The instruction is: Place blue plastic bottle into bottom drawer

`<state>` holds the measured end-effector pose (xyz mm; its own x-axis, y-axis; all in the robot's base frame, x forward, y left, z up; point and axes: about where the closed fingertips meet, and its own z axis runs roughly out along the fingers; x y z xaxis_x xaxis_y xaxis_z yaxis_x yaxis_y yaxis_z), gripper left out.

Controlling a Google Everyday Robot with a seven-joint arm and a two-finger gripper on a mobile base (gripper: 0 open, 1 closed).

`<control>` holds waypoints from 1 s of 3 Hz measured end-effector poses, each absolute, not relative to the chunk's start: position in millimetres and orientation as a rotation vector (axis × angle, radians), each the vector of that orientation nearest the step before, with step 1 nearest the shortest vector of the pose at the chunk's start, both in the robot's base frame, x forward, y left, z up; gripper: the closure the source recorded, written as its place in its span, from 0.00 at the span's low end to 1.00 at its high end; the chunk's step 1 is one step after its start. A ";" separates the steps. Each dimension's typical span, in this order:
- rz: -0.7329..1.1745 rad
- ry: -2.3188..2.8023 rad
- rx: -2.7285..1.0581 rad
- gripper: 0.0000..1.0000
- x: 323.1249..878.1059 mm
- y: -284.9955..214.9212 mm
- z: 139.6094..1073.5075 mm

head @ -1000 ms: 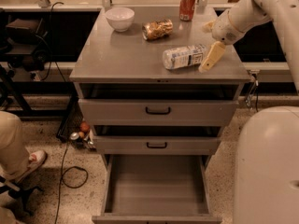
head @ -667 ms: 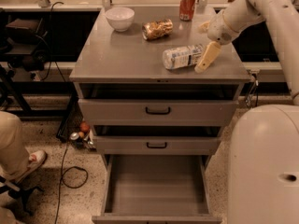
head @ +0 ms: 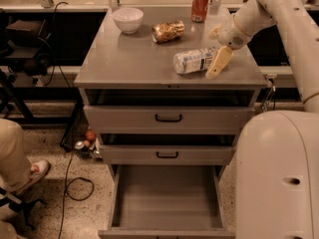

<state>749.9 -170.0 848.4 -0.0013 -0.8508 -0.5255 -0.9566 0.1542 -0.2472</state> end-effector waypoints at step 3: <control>0.271 1.886 -1.689 0.72 747.5 -175.0 849.3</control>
Offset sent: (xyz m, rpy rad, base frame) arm -0.0029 -0.0114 0.0062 0.0137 0.0239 -0.0155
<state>747.5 -175.0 849.3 -0.0233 -0.8385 -0.5444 -0.9578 0.1747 -0.2282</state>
